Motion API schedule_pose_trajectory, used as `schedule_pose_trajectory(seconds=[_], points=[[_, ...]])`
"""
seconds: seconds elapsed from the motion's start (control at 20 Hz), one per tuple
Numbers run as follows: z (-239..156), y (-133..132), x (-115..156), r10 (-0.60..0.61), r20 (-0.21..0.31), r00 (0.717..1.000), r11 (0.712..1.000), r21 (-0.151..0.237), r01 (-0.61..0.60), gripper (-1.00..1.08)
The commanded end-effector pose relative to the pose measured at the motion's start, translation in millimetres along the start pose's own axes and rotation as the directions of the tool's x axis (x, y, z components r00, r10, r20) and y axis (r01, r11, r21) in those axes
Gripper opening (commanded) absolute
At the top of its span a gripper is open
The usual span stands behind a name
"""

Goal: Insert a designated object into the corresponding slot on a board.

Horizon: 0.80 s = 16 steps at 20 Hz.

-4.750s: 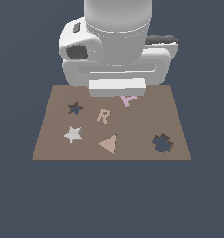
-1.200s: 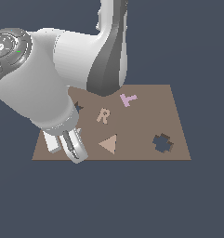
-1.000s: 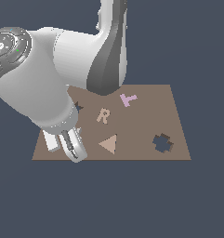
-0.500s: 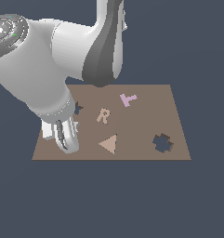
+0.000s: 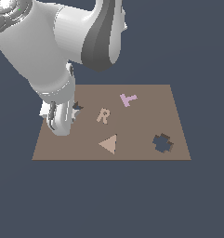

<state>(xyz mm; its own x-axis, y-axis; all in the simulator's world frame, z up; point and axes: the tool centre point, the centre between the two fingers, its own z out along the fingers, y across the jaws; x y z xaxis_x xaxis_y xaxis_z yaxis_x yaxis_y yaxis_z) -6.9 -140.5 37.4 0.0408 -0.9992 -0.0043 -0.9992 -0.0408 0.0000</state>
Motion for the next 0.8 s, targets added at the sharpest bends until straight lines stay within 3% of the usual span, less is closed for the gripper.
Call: schedule_pose_trajectory(seconds=[0.0,0.35,0.75], points=[[-1,11,-1,0.062,0.001,0.998,0.998,0.001,-0.062,-1.00],[-3,28,-5,0.163,0.002,0.987,0.987,0.001,-0.163,-1.00],[-1,30,-7,0.178,0.001,0.984,0.984,0.000,-0.178,-1.00]])
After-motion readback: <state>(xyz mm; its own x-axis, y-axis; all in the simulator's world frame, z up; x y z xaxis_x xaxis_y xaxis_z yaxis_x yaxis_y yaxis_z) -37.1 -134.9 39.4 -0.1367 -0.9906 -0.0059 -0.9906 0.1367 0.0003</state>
